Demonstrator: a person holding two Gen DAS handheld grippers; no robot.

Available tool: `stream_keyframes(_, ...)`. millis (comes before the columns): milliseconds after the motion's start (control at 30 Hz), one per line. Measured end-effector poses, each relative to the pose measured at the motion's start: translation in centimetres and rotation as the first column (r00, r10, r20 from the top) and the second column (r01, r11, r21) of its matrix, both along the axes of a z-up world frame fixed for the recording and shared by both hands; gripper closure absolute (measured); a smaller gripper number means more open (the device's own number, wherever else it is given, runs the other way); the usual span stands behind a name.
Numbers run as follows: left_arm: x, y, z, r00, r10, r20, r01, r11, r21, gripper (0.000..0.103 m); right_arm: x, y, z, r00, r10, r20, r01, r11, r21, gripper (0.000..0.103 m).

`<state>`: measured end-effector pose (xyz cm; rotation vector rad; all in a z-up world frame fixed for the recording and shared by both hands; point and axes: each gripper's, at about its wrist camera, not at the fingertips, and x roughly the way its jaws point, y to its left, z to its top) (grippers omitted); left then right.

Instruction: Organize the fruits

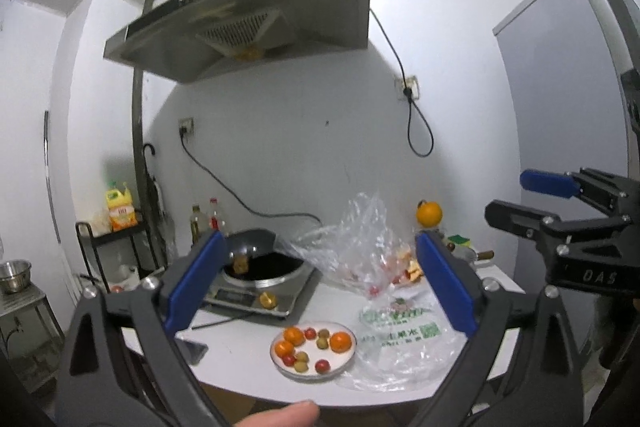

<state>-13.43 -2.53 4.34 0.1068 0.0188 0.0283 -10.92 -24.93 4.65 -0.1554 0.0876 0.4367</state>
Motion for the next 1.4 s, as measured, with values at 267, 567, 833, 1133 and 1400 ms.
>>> stream_keyframes(267,-1.2,0.5,2.9,0.996,0.007,0.087,-0.004,0.999,-0.034,0.006,-1.0,-1.3,2.3,0.998,-0.022,0.062,0.019,0.999,0.041,0.024)
stream_keyframes(567,-0.2,0.5,3.1,0.996,0.011,0.087,-0.007,0.999,-0.04,0.005,-0.3,-1.6,2.7,0.997,-0.04,0.066,0.036,0.998,0.056,0.024)
stream_keyframes(833,0.1,0.6,2.9,0.997,0.005,0.081,-0.001,0.999,-0.043,0.005,0.1,-1.6,2.5,0.998,-0.042,0.054,0.039,0.998,0.055,0.024)
stream_keyframes(1133,0.5,-0.1,2.8,0.998,-0.003,0.069,0.006,0.999,-0.046,0.005,0.2,-1.5,2.5,0.998,-0.044,0.046,0.041,0.998,0.055,0.024)
stream_keyframes(1400,1.1,-0.5,2.5,0.998,-0.008,0.054,0.012,0.998,-0.06,0.005,0.4,-1.5,2.3,0.998,-0.046,0.04,0.043,0.997,0.057,0.024)
